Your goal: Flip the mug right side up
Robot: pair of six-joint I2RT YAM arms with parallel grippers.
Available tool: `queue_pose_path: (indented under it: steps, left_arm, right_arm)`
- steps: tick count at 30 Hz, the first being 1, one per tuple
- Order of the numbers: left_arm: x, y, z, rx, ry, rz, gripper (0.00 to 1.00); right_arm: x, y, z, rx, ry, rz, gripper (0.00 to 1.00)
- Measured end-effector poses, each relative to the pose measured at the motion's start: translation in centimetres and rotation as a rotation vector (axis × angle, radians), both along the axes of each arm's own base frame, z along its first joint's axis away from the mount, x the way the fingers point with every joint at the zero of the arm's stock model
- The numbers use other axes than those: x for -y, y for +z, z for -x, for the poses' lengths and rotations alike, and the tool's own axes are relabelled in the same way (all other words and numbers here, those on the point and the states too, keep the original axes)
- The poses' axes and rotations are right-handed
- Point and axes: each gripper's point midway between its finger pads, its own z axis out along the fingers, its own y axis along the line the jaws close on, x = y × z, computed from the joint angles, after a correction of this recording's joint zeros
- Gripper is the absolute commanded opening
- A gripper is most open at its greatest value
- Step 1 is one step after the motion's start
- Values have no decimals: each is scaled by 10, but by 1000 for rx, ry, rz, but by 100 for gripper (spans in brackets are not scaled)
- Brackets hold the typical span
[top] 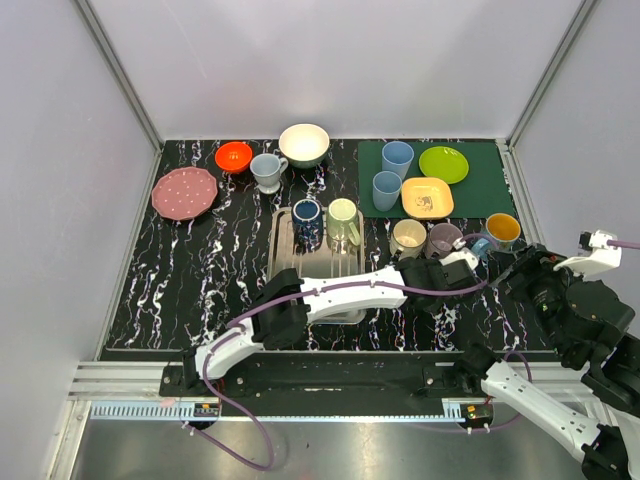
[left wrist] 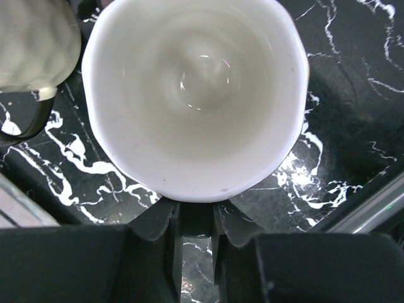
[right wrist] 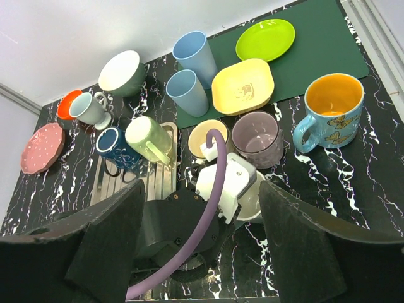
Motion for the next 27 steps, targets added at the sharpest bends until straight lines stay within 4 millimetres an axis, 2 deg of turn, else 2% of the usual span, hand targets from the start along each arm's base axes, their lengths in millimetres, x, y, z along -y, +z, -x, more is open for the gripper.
queue_pose_path:
  steps: [8, 11, 14, 16, 22, 27]
  left_arm:
    - [-22, 2, -11, -26, 33, -54, 0]
    - [-31, 2, -18, -41, 49, -68, 8]
    - [-35, 2, -22, -55, 56, -73, 24]
    - [-37, 3, -24, -60, 61, -73, 29]
    - [-41, 11, -23, -65, 65, -65, 35]
    - [-43, 29, -18, -73, 57, -31, 52]
  right_arm:
    - [0, -2, 0, -2, 0, 0, 79]
    - [0, -2, 0, -3, 0, -1, 79]
    - [0, -2, 0, -3, 0, -1, 79]
    - [0, -2, 0, -3, 0, -2, 79]
    - [-1, -5, -1, -10, 1, 4, 79]
    - [-2, -6, -1, -11, 2, 5, 79]
